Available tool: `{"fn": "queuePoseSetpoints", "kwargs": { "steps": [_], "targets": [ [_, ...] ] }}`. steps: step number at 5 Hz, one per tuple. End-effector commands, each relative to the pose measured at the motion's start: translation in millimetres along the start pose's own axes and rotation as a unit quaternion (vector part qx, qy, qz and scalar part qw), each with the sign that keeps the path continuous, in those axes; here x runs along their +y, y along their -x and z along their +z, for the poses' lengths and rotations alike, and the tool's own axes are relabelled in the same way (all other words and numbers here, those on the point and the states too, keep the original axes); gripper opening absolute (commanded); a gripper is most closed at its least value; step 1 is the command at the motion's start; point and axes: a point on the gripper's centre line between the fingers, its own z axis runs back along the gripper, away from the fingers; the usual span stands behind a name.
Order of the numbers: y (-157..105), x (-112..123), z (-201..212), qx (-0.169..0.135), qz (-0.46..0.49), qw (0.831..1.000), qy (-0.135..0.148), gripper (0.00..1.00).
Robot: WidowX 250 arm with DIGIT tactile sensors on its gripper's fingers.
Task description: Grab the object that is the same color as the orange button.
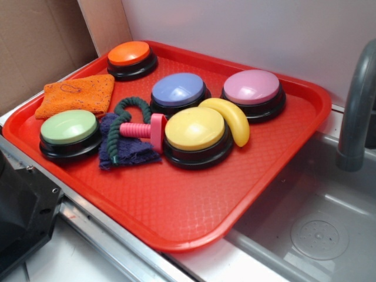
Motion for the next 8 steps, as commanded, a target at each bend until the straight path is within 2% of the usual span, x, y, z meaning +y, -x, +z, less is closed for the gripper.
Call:
{"fn": "queuePoseSetpoints", "kwargs": {
  "steps": [1, 3, 4, 5, 6, 7, 8],
  "targets": [
    [0, 0, 0, 0.000, 0.000, 1.000, 0.000, 1.00],
    [-21, 28, -30, -0.017, 0.106, 0.994, 0.011, 1.00],
    [-32, 58, -60, -0.013, 0.203, 0.979, -0.012, 1.00],
    [-42, 79, -82, -0.023, 0.263, 0.964, -0.014, 1.00],
    [-47, 103, -102, -0.030, 0.321, 0.946, -0.046, 1.00],
    [-47, 130, -130, -0.034, 0.351, 0.934, -0.063, 1.00],
    [-47, 144, -153, -0.050, 0.370, 0.925, -0.068, 1.00]
  ]
}}
